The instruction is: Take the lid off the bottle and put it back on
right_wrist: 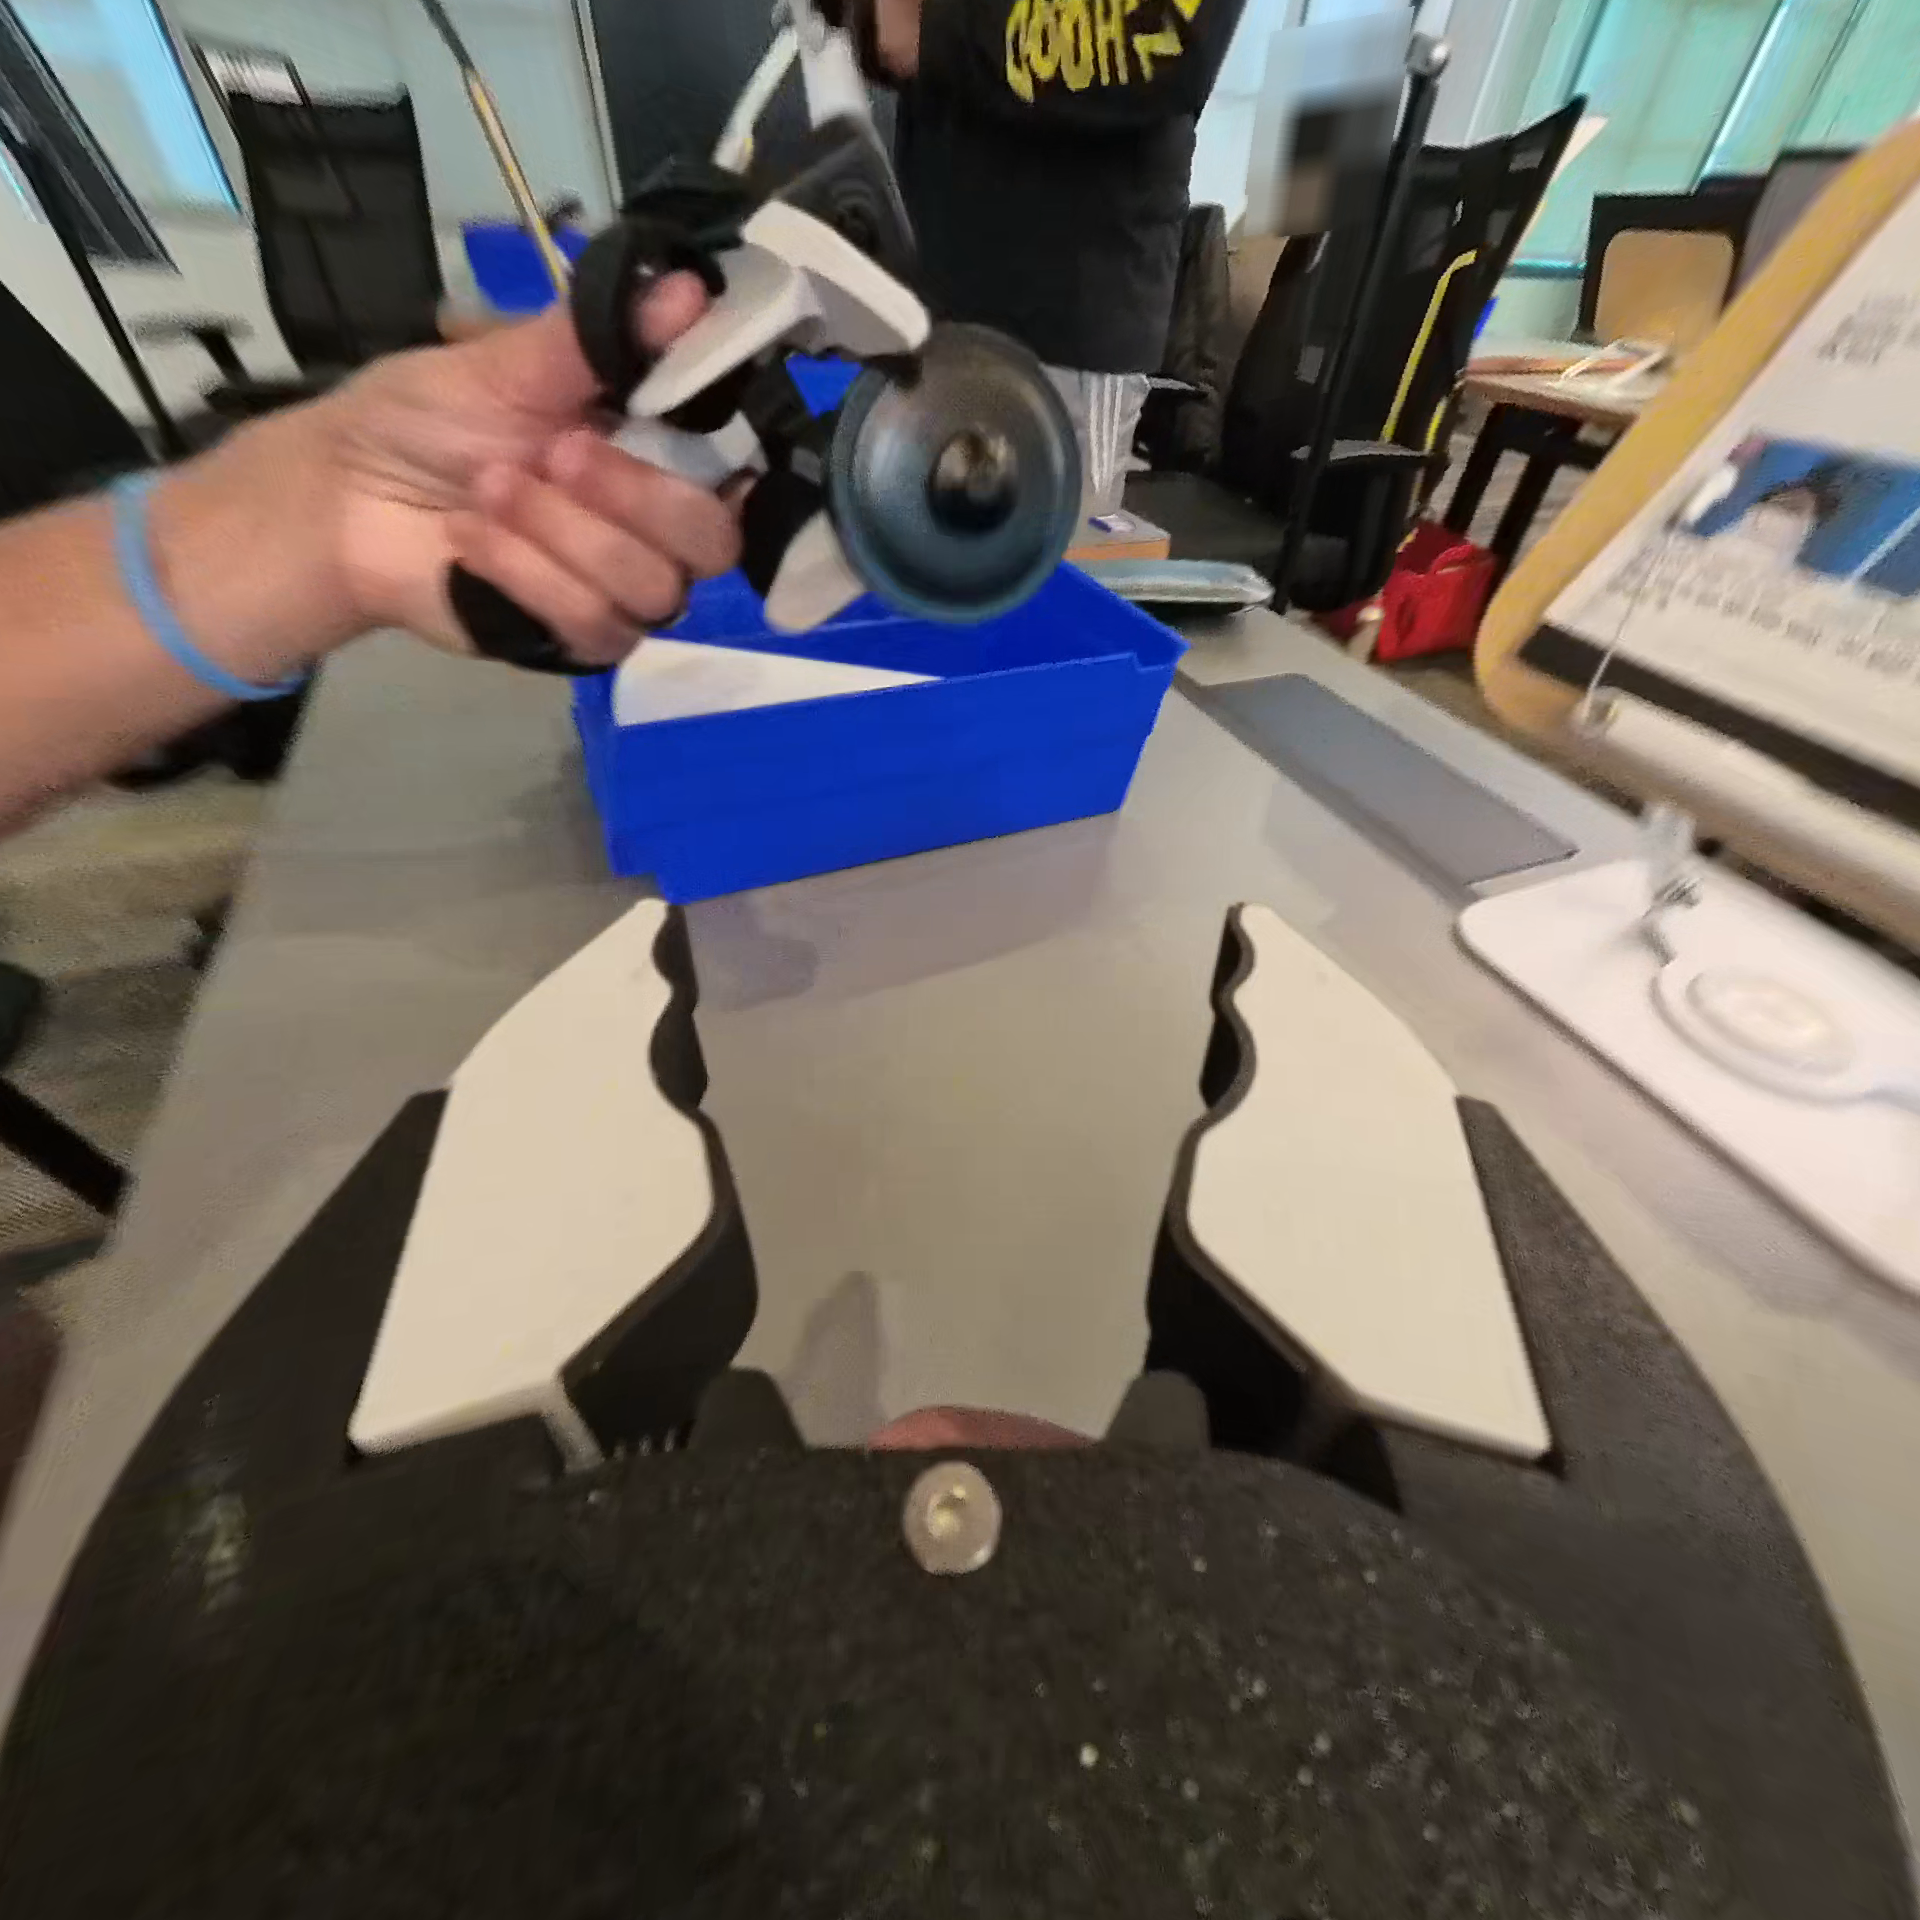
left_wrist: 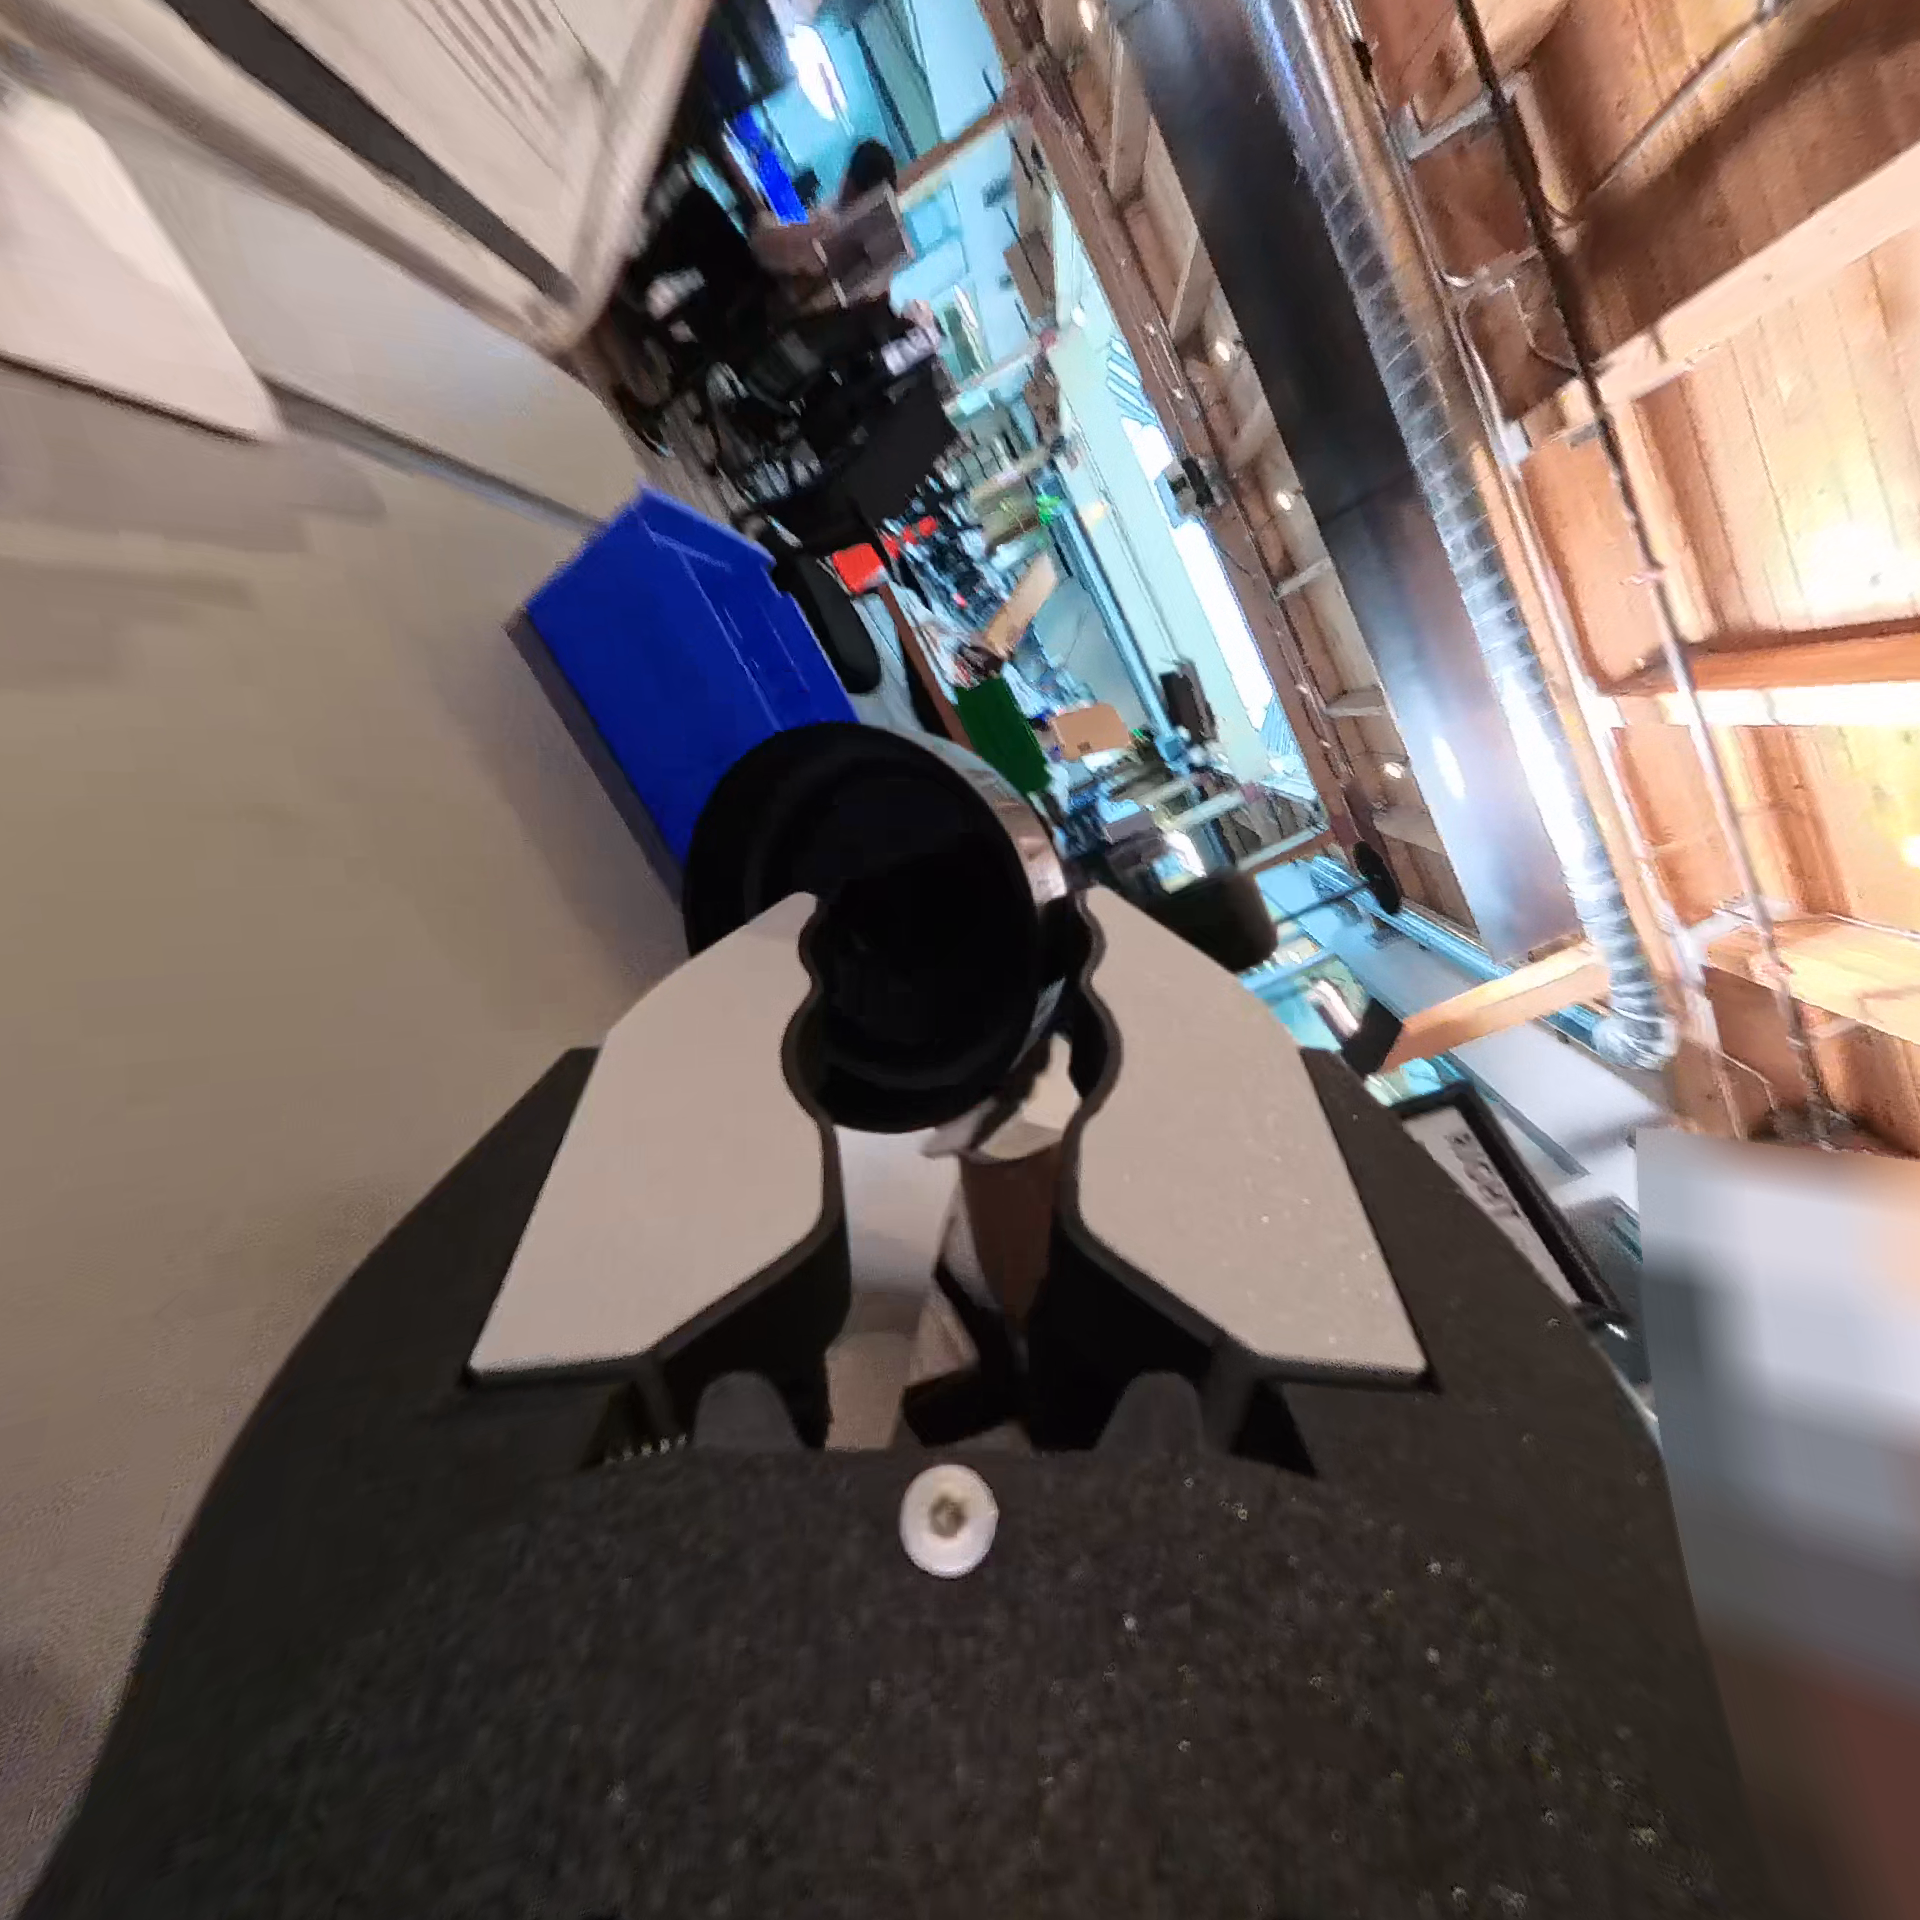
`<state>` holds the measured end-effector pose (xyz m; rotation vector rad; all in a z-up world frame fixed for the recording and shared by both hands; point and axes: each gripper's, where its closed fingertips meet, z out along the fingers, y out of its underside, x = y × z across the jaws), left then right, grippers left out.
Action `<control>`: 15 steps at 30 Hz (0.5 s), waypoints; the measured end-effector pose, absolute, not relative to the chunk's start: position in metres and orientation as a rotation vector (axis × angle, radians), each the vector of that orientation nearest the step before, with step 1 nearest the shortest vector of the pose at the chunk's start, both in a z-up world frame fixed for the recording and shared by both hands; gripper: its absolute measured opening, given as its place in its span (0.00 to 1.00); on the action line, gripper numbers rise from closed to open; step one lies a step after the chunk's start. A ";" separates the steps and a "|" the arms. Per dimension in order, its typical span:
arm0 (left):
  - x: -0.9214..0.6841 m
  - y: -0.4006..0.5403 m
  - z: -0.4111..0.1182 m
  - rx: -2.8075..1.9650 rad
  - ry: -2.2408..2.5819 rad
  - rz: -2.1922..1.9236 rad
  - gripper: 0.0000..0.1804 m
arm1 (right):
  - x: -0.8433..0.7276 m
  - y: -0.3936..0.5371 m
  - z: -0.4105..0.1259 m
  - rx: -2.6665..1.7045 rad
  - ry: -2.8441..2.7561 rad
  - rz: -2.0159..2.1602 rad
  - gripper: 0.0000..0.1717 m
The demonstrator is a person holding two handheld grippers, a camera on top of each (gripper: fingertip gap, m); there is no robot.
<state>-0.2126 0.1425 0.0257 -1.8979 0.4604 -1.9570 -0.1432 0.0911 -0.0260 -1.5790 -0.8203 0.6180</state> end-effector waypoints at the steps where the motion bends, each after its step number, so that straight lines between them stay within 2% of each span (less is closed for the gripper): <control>1: -0.202 0.129 0.026 -1.894 0.483 -2.005 0.23 | -0.150 0.099 -0.022 -1.573 -0.862 0.557 0.55; 6: -0.171 0.094 0.017 -1.907 0.593 -2.055 0.23 | -0.175 0.114 -0.013 -1.543 -1.018 0.445 0.55; 15: -0.155 0.080 0.003 -1.919 0.595 -2.119 0.23 | -0.178 0.104 -0.013 -1.500 -1.022 0.548 0.47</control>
